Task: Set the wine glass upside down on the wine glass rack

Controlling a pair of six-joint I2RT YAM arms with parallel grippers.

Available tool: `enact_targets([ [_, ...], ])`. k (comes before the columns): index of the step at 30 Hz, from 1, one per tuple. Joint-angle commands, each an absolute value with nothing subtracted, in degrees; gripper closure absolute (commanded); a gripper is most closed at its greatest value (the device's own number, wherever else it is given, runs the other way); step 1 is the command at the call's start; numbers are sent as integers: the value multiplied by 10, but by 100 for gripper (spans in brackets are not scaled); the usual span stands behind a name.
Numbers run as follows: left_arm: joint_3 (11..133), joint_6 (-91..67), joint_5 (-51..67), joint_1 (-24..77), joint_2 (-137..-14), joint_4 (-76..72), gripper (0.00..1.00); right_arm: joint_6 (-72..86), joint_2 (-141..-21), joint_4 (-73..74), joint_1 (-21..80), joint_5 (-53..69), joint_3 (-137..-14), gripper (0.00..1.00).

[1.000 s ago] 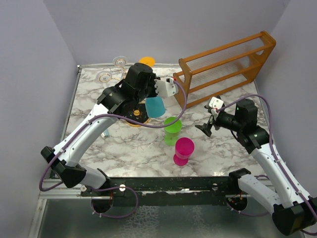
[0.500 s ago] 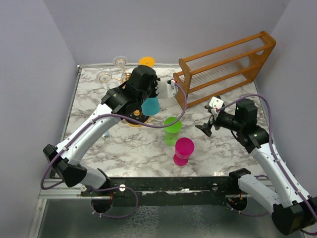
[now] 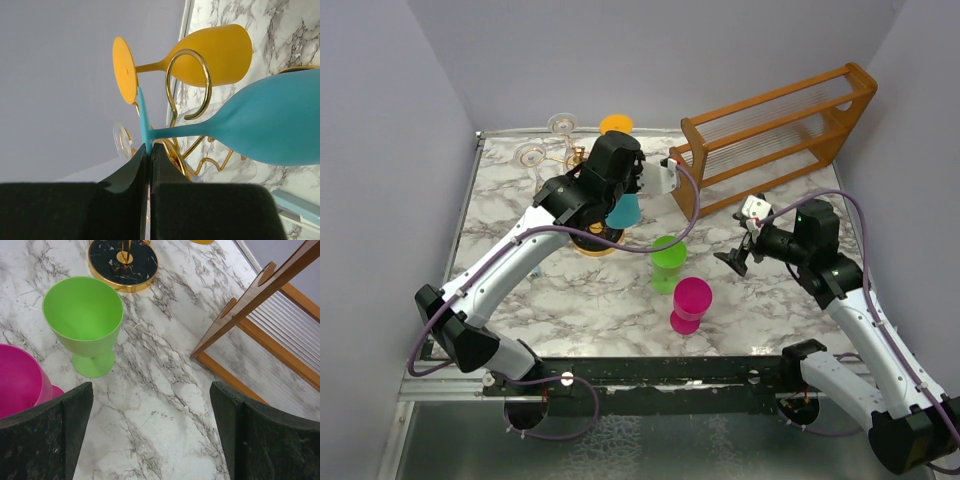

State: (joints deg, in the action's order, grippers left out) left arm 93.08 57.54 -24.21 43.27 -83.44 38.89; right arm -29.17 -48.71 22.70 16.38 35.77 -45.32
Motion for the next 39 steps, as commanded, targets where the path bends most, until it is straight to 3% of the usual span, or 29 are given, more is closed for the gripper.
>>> enact_targets([
  [1, 933, 577, -271, 436, -840, 365, 100, -289, -484, 212, 161, 373, -448, 0],
  [39, 939, 568, -280, 454, -862, 357, 100, -290, -481, 212, 156, 376, -445, 1],
])
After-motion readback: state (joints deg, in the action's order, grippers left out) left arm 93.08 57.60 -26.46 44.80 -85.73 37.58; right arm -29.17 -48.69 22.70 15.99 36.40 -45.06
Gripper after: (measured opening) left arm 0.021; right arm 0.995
